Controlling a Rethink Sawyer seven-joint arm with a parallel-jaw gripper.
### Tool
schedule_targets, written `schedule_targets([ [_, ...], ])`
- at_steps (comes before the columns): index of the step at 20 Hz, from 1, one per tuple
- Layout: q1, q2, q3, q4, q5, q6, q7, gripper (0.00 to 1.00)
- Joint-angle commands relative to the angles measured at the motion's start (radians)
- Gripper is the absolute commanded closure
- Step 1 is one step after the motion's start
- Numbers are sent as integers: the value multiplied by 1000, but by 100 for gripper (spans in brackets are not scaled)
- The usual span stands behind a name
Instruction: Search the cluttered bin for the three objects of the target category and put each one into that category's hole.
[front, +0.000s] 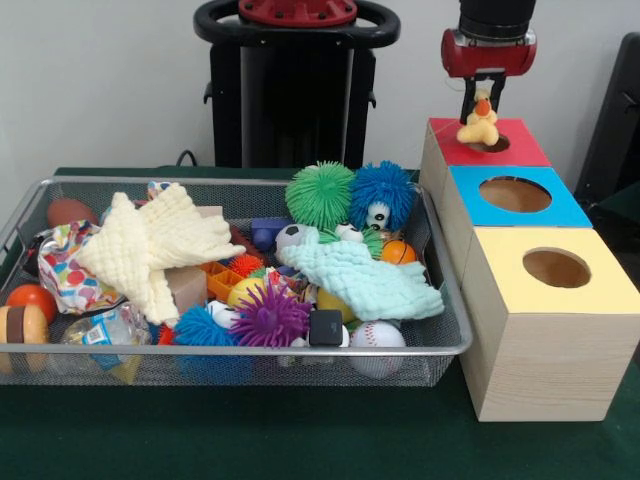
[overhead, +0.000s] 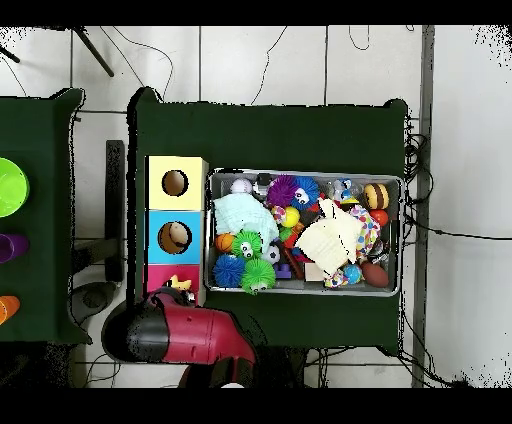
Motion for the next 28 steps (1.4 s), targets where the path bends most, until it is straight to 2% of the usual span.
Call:
schedule_targets([
  [1,-28,4,77,44,22,-63,201,100],
  [28,25,-14,74,78,51,-81,254,100],
])
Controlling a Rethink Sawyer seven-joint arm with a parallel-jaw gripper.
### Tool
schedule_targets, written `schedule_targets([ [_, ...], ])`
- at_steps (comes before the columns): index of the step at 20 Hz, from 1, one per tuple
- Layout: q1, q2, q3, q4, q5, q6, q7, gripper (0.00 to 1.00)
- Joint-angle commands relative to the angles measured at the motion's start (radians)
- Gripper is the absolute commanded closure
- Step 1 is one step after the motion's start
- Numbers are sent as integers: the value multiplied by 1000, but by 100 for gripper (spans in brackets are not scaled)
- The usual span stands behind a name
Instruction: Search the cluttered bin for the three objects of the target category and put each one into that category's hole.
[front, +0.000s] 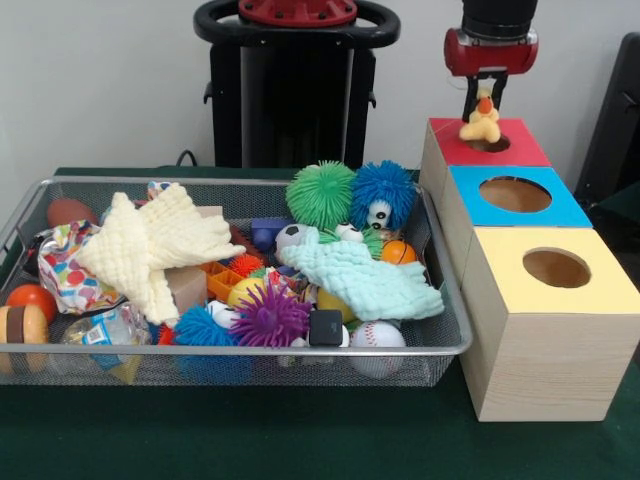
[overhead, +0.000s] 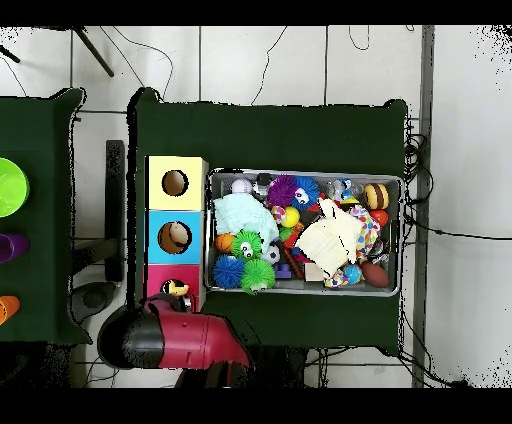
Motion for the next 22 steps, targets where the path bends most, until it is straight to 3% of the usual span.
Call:
schedule_targets([
  [1,10,-15,68,57,51,-64,256,100],
  [21,23,-5,75,68,95,-82,265,100],
  [22,25,-4,72,67,95,-82,264,0],
])
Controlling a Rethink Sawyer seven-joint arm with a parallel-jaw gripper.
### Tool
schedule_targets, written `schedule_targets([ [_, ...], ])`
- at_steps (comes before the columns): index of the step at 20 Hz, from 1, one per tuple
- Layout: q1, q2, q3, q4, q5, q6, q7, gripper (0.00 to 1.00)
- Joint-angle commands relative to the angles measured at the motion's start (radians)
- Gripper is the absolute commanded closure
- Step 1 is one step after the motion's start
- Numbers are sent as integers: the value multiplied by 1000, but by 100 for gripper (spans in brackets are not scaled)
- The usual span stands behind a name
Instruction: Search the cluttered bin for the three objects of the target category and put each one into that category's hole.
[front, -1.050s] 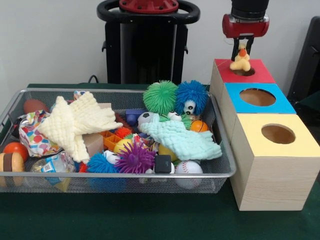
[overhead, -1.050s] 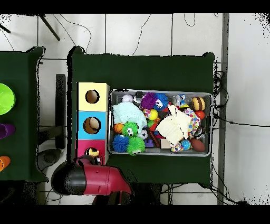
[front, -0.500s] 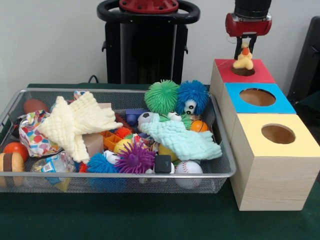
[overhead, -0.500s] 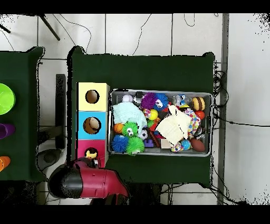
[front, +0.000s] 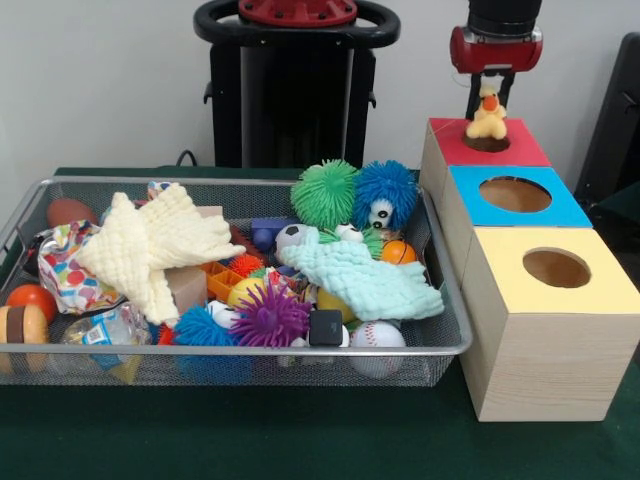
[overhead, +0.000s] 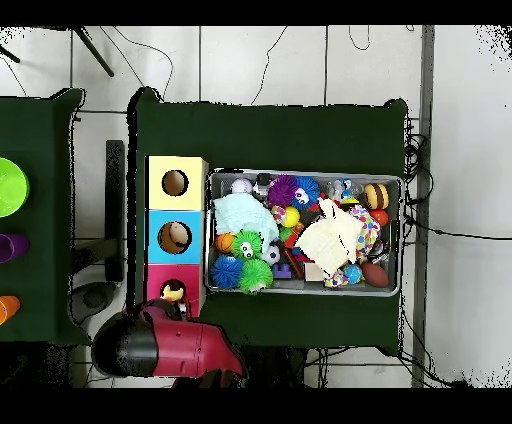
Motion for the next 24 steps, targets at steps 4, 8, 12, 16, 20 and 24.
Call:
schedule_targets([
  [4,10,3,55,20,52,-43,257,0],
  [8,12,5,49,16,52,-39,254,0],
  [12,19,8,39,7,50,-29,252,0],
  [16,20,9,35,0,47,-23,247,0],
  [20,35,8,7,-26,35,-10,241,0],
  [24,38,-1,-6,-40,31,19,232,0],
])
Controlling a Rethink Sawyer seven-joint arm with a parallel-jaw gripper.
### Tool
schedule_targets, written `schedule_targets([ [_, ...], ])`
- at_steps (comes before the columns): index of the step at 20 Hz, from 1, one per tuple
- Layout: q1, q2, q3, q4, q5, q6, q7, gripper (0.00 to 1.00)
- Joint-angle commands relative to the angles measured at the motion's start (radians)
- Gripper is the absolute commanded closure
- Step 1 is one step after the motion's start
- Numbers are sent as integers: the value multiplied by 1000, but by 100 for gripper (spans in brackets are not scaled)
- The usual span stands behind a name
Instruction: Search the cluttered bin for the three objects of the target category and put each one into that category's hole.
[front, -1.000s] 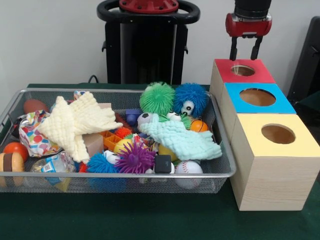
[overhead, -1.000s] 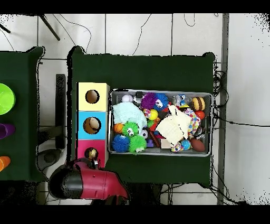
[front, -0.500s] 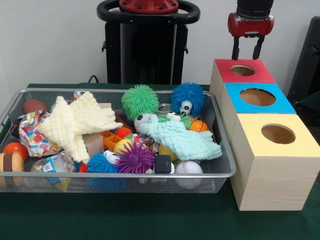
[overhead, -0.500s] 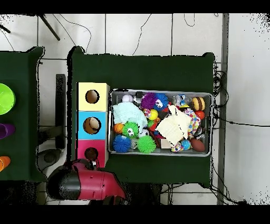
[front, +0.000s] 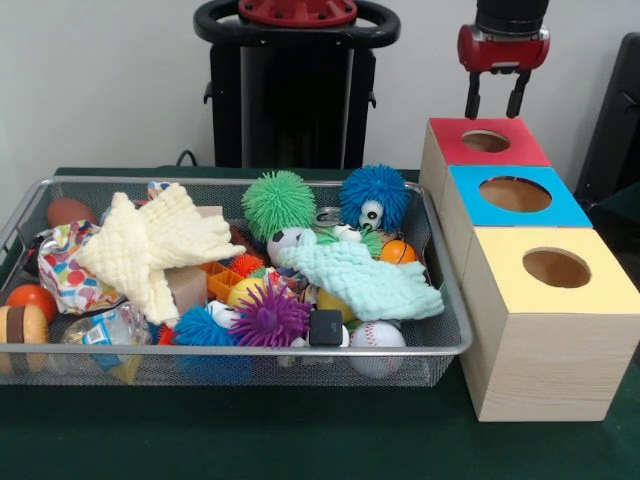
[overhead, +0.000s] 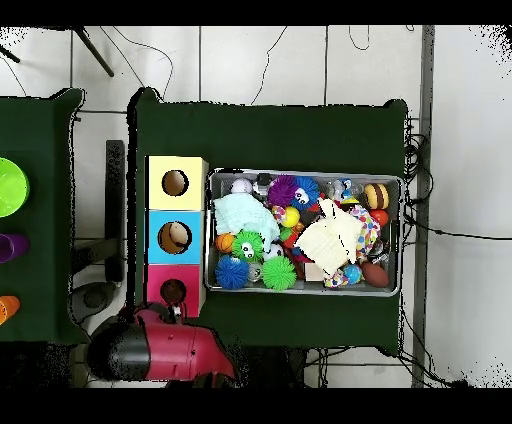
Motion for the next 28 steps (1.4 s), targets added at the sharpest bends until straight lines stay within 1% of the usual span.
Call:
schedule_targets([
  [1,3,-3,0,-45,23,28,230,0],
  [5,4,-18,-10,-63,19,74,218,0],
  [8,8,-41,-30,-83,5,129,206,0],
  [12,-16,-62,-38,-109,-15,195,172,0],
  [16,-53,-76,-30,-110,-30,198,127,0],
  [19,-89,-86,-18,-93,-39,190,99,0],
  [23,-108,-83,-12,-104,-50,204,93,0],
  [28,-121,-73,7,-107,-55,195,98,0],
])
